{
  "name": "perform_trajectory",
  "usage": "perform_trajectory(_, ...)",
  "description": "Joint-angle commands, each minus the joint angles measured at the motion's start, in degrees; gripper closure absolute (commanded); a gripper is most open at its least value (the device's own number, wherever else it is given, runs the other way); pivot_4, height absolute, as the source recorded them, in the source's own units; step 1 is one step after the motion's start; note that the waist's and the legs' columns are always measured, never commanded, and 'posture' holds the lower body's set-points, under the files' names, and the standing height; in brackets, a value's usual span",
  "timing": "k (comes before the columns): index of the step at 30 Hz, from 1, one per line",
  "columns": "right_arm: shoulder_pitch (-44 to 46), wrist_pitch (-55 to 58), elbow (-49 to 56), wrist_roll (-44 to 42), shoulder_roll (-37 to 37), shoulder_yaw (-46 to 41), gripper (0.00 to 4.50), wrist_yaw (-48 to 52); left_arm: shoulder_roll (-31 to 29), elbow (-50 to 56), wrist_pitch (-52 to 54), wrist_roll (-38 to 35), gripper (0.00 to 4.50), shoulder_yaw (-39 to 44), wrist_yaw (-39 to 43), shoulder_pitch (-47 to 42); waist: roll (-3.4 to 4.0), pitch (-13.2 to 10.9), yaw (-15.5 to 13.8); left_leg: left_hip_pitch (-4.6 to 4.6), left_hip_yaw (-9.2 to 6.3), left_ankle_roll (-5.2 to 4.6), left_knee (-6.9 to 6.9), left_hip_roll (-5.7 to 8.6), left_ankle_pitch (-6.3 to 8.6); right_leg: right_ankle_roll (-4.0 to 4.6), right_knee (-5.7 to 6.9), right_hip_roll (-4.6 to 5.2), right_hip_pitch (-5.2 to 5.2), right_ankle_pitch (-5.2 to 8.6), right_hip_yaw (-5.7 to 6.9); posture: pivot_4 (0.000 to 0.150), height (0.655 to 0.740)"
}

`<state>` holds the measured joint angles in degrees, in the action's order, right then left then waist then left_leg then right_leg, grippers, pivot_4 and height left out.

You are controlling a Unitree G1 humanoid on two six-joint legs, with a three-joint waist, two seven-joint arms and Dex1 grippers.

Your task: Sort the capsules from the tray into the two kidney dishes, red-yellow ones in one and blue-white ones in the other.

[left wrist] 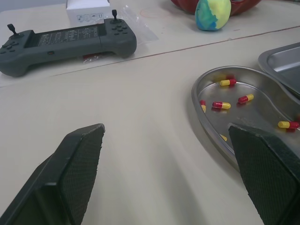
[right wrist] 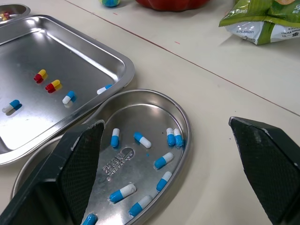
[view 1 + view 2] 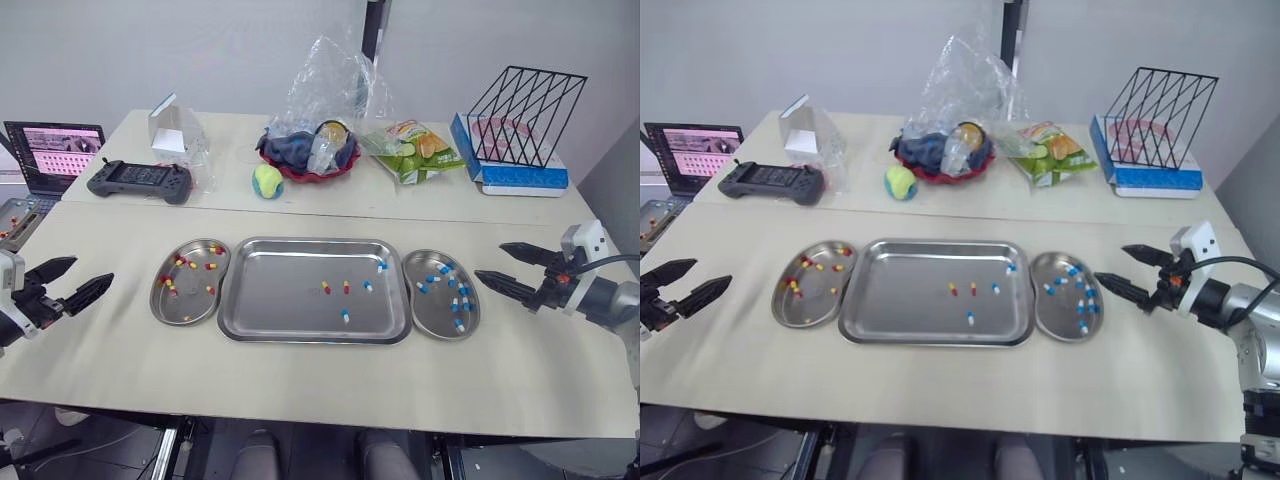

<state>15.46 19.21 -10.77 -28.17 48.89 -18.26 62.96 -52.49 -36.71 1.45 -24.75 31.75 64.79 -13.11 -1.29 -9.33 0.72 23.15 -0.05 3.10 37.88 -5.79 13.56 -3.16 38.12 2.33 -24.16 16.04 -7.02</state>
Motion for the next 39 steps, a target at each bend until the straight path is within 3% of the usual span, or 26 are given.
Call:
perform_trajectory(1, 0.5, -0.75, 1.3, -0.38, 0.39, -0.8, 0.0, 0.28, -1.96, 0.14, -1.14, -0.54, 0.07, 1.39, 0.15, 0.24, 0.0, 0.0, 0.01, 0.0, 0.0, 0.0, 0.0, 0.0, 0.0, 0.0, 0.0, 0.0, 0.0, 0.0, -0.01, 0.15, 0.718)
perform_trajectory(13, 0.79, 1.64, 0.94, -0.04, 1.2, -0.04, 0.0, 0.63, -2.65, -0.59, -1.87, 0.32, 0.07, 0.23, 0.61, -0.81, 0.0, 0.0, 0.04, 0.0, 0.0, 0.0, 0.0, 0.0, 0.0, 0.0, 0.0, 0.0, 0.0, 0.0, -0.01, 0.15, 0.718)
perform_trajectory(18, 2.4, 6.64, -0.24, 1.11, 1.84, 0.31, 0.0, -3.85, -3.26, 0.75, -0.74, -0.34, 0.07, -0.94, 1.95, -2.87, 0.0, 0.0, -0.05, 0.0, 0.0, 0.0, 0.0, 0.0, 0.0, 0.0, 0.0, 0.0, 0.0, 0.0, -0.01, 0.15, 0.718)
perform_trajectory(25, 0.33, 13.11, 4.37, -1.29, 2.45, -0.76, 0.0, -4.5, -2.64, 7.96, 5.43, -0.41, 0.07, -7.84, 5.74, -6.48, 0.0, 0.0, -0.06, -0.01, 0.05, 0.0, 0.0, 0.0, 0.0, 0.0, 0.02, 0.0, -0.05, 0.0, -0.04, 0.15, 0.718)
perform_trajectory(26, -0.03, 14.07, 5.16, -1.92, 2.34, -1.15, 0.0, -4.57, -2.52, 9.0, 6.38, -0.65, 0.07, -8.66, 6.19, -6.96, -0.11, 0.0, -0.4, -0.11, 0.27, 0.01, 0.01, -0.07, 0.0, 0.04, 0.01, 0.0, -0.21, -0.01, -0.15, 0.15, 0.718)
perform_trajectory(28, -1.73, 14.31, 7.46, -2.07, 2.48, -1.81, 0.0, -4.8, -2.02, 11.81, 8.83, -1.28, 0.07, -11.23, 7.41, -8.98, -0.64, 0.05, -1.05, -0.81, 3.96, 0.03, -0.22, -1.36, 0.04, 0.42, 0.2, -0.13, -1.34, -0.22, -1.18, 0.15, 0.718)
perform_trajectory(30, -4.62, 14.82, 11.02, -3.05, 2.28, -3.92, 0.0, -5.38, -0.29, 15.38, 11.65, -1.38, 0.07, -16.22, 9.43, -13.79, -1.11, 0.09, -1.47, -1.49, 6.19, 0.02, -0.91, -1.66, 0.05, 0.92, 0.32, -0.59, -1.89, -0.08, -3.06, 0.15, 0.7174)
perform_trajectory(31, -5.72, 15.21, 12.38, -3.83, 2.13, -4.94, 0.0, -5.56, 0.46, 16.47, 12.46, -1.18, 0.07, -18.02, 10.12, -15.59, -1.03, 0.14, -1.24, -1.39, 6.09, -0.07, -1.03, -1.52, 0.11, 0.75, 0.18, -0.81, -1.82, -0.21, -3.62, 0.15, 0.7174)
perform_trajectory(33, -7.62, 15.87, 14.94, -5.47, 1.67, -7.02, 0.0, -6.11, 1.76, 17.51, 13.18, -0.2, 0.07, -21.56, 12.03, -18.75, -1.02, 0.16, -0.37, -1.13, 5.0, -0.03, -0.95, -1.03, 0.16, -0.03, -0.15, -0.83, -1.5, -0.61, -3.53, 0.15, 0.7174)
perform_trajectory(39, -15.02, 18.62, 23.51, -10.02, 0.72, -12.1, 0.0, -6.83, 6.96, 16.4, 9.73, 5.52, 0.07, -33.97, 18.95, -26.98, -1.02, 0.16, 0.32, -1.12, 4.36, -0.35, -0.61, -0.99, 0.45, -0.17, -0.44, -0.86, -0.97, -0.62, -3.04, 0.15, 0.7174)
